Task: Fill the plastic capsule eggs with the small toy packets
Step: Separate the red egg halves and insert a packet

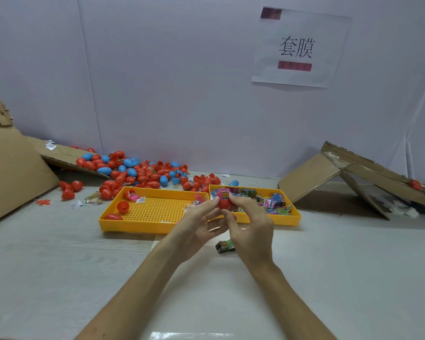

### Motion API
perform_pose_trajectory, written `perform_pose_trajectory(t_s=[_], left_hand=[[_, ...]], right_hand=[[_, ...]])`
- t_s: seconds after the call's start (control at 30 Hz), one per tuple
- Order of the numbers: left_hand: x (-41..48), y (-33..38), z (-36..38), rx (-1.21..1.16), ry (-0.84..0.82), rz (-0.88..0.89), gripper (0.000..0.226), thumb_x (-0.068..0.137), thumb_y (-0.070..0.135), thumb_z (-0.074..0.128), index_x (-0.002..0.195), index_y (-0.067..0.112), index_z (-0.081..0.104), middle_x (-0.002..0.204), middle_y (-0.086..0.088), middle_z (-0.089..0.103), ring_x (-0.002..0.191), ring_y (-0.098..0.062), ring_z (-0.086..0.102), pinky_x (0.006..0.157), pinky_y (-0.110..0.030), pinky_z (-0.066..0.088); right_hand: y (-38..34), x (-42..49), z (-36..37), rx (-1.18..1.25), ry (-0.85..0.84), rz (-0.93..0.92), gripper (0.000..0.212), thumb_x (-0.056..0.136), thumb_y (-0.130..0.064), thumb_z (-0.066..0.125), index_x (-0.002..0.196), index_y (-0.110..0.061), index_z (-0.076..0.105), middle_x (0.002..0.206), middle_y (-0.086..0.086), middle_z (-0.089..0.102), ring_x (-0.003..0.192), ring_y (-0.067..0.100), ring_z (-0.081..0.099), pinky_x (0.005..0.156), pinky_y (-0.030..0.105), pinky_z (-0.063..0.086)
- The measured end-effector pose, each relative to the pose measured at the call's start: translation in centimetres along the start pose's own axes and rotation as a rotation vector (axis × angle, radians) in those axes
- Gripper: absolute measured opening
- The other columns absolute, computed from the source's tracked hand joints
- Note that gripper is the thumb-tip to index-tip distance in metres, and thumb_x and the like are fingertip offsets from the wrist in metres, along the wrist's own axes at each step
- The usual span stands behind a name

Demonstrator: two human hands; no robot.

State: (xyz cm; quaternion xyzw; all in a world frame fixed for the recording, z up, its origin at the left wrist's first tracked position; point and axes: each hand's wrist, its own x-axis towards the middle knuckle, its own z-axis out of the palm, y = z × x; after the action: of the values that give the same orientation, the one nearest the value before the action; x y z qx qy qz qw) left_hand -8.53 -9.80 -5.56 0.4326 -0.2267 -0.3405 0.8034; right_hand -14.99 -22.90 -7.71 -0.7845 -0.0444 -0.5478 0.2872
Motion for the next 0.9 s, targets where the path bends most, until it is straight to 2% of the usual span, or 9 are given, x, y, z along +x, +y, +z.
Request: perform_pose_trajectory(t_s=[0.37,0.47,0.57,0.77,0.9], left_hand=[[0.22,-0.24,-0.32,0.000,-0.014,0.005,0.036,0.098,0.036,0.066,0.126,0.013,0.070,0.123,-0.011,0.069,0.122,-0.028,0.065,0.093,-0.032,0.055],[0.15,-0.26,-0.20,0.002,-0.040,0.006,0.034,0.100,0.036,0.062,0.124,0.015,0.071,0.129,-0.011,0.068,0.123,-0.028,0.064,0.093,-0.033,0.056],[0.01,-0.16,0.00,0.005,-0.050,0.001,0.033,0.101,0.039,0.058,0.123,0.018,0.072,0.134,-0.012,0.066,0.124,-0.028,0.063,0.097,-0.036,0.056],[-0.05,-0.02,0.44,0.009,-0.057,-0.006,0.041,0.100,0.047,0.058,0.129,0.020,0.069,0.134,-0.013,0.065,0.126,-0.029,0.062,0.096,-0.036,0.056],[-0.07,-0.27,0.33,0.032,-0.070,-0.009,0.039,0.099,0.044,0.062,0.126,0.018,0.070,0.130,-0.012,0.067,0.126,-0.030,0.062,0.096,-0.036,0.055]], right_hand=[[0.37,0.00,0.07,-0.006,0.048,-0.028,0.025,0.081,-0.009,0.080,0.106,-0.007,0.076,0.103,0.001,0.076,0.102,0.009,0.067,0.086,0.037,0.056],[0.18,0.11,-0.04,0.021,0.027,0.008,0.028,0.083,-0.012,0.079,0.111,-0.010,0.075,0.106,-0.003,0.075,0.101,0.010,0.068,0.087,0.038,0.057],[-0.23,0.22,-0.10,0.030,0.006,0.066,0.036,0.084,-0.015,0.080,0.119,-0.015,0.072,0.111,-0.010,0.072,0.101,0.008,0.067,0.089,0.032,0.056],[-0.07,0.26,0.03,0.005,-0.019,0.032,0.035,0.082,-0.008,0.081,0.117,-0.008,0.074,0.111,0.001,0.075,0.102,0.015,0.070,0.088,0.044,0.058],[0.13,0.15,0.13,-0.035,0.036,0.005,0.031,0.079,-0.004,0.083,0.109,-0.006,0.077,0.106,0.003,0.076,0.100,0.016,0.071,0.087,0.038,0.058]])
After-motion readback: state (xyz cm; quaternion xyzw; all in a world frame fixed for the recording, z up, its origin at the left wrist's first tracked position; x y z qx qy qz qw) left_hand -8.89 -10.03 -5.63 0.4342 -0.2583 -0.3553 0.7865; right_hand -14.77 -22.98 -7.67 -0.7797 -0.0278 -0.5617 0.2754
